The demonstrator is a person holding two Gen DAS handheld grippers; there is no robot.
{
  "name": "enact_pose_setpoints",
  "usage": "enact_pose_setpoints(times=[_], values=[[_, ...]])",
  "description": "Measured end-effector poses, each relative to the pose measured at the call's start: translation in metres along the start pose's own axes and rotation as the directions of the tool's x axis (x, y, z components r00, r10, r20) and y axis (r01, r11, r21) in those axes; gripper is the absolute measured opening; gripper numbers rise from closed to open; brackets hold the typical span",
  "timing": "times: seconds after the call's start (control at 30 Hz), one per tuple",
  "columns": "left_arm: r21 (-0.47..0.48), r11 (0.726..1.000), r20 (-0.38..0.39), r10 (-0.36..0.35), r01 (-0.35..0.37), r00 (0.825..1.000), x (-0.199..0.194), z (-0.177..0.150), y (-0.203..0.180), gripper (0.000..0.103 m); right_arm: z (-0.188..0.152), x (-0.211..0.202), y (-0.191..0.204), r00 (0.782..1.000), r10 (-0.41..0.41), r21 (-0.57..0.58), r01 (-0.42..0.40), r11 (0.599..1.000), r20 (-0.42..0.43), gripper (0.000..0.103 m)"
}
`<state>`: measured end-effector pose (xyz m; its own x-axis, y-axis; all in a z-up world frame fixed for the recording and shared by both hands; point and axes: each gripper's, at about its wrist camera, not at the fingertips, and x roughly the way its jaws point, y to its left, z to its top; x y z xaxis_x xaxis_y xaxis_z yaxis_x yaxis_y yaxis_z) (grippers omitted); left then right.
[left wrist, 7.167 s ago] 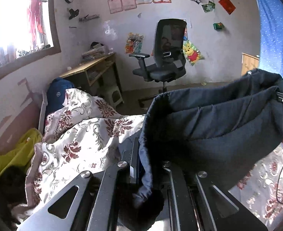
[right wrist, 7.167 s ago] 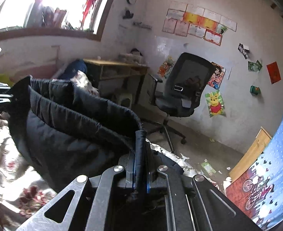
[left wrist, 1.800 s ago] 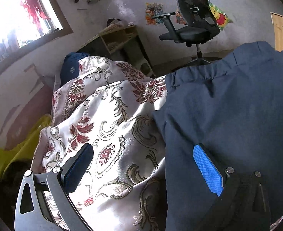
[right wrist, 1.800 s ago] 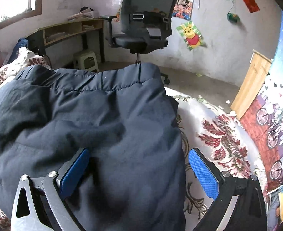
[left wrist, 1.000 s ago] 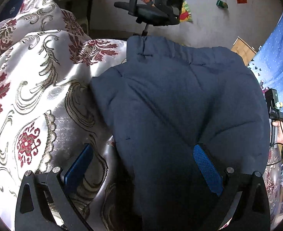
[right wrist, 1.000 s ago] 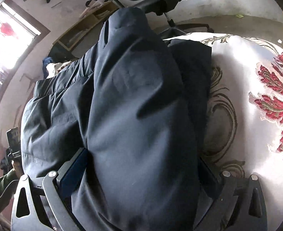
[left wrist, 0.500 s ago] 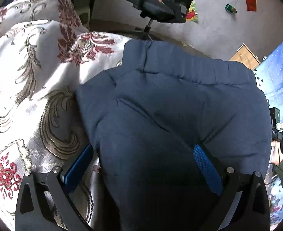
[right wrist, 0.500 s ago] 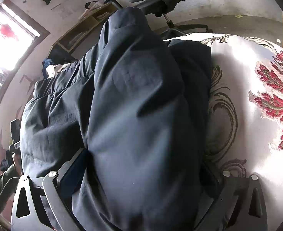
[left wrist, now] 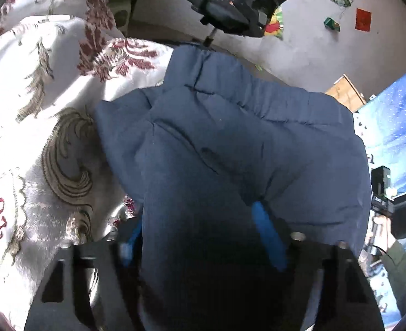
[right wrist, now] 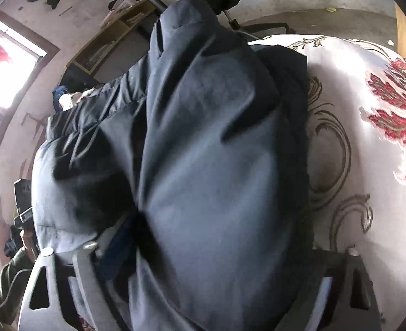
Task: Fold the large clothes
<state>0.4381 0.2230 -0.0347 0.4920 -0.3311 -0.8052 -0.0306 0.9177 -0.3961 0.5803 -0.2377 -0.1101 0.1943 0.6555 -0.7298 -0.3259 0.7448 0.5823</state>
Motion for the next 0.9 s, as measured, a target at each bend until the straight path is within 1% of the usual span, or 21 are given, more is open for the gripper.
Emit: enact_pose_setpoints(times=[0.03,0.07,0.1,0.13,0.17,0.2,0.23,0.27,0.33,0.47,0.63,0.7,0.8,0.83,0.87,0.9], values=[[0.022,0.999,0.009,0.026,-0.027,1.000,-0.002,0.000,-0.007,0.048,-0.001,-0.003,0.001,1.000,0.001,0.003,-0.001,1.000,0.002,0.069],[0.051,0.997,0.020,0.057,-0.058,0.998,-0.006,-0.001,-0.016,0.045,-0.003,-0.006,0.002,1.000,0.002,0.004,-0.002,1.000,0.005,0.060],[0.075,0.994,0.029,0.080,-0.082,0.996,-0.008,-0.002,-0.024,0.039,-0.004,-0.009,0.004,1.000,0.003,0.004,-0.003,1.000,0.009,0.056],[0.104,0.988,0.041,0.106,-0.110,0.994,-0.010,-0.004,-0.034,0.033,-0.006,-0.012,0.007,1.000,0.003,0.002,-0.003,1.000,0.012,0.048],[0.130,0.983,0.055,0.126,-0.132,0.991,-0.013,-0.006,-0.043,0.030,-0.008,-0.015,0.010,1.000,0.001,-0.004,0.000,1.000,0.015,0.042],[0.147,0.978,0.067,0.138,-0.146,0.988,-0.015,-0.008,-0.049,0.025,-0.010,-0.018,0.014,1.000,-0.007,-0.017,0.007,1.000,0.019,0.039],[0.165,0.973,0.085,0.149,-0.162,0.985,-0.018,-0.010,-0.058,0.021,-0.013,-0.022,0.018,1.000,-0.018,-0.031,0.019,0.999,0.024,0.033],[0.175,0.970,0.102,0.152,-0.168,0.983,-0.023,-0.012,-0.065,0.019,-0.015,-0.025,0.022,0.999,-0.030,-0.041,0.032,0.999,0.031,0.028],[0.192,0.967,0.135,0.142,-0.166,0.981,-0.031,-0.017,-0.078,0.015,-0.022,-0.036,0.031,0.997,-0.056,-0.061,0.059,0.996,0.057,0.023],[0.213,0.966,0.189,0.108,-0.149,0.976,-0.052,-0.025,-0.104,0.011,-0.031,-0.065,0.054,0.990,-0.086,-0.136,0.101,0.986,0.111,0.018],[0.267,0.956,0.237,0.054,-0.119,0.970,-0.056,-0.029,-0.147,0.009,-0.040,-0.117,0.077,0.971,-0.097,-0.212,0.144,0.967,0.216,0.017],[0.290,0.952,0.255,0.023,-0.100,0.967,-0.054,-0.025,-0.166,0.009,-0.041,-0.134,0.084,0.960,-0.109,-0.227,0.170,0.959,0.259,0.017],[0.312,0.948,0.268,-0.019,-0.068,0.963,-0.048,-0.018,-0.193,0.009,-0.046,-0.168,0.090,0.930,-0.134,-0.237,0.224,0.945,0.342,0.016],[0.321,0.945,0.274,-0.029,-0.063,0.961,-0.046,-0.015,-0.201,0.009,-0.048,-0.175,0.090,0.922,-0.142,-0.236,0.237,0.942,0.360,0.016],[0.331,0.942,0.280,-0.038,-0.060,0.959,-0.044,-0.012,-0.207,0.009,-0.050,-0.187,0.088,0.908,-0.153,-0.230,0.257,0.939,0.391,0.016],[0.345,0.937,0.287,-0.048,-0.057,0.957,-0.040,-0.009,-0.214,0.009,-0.052,-0.194,0.085,0.900,-0.157,-0.224,0.265,0.938,0.407,0.016]])
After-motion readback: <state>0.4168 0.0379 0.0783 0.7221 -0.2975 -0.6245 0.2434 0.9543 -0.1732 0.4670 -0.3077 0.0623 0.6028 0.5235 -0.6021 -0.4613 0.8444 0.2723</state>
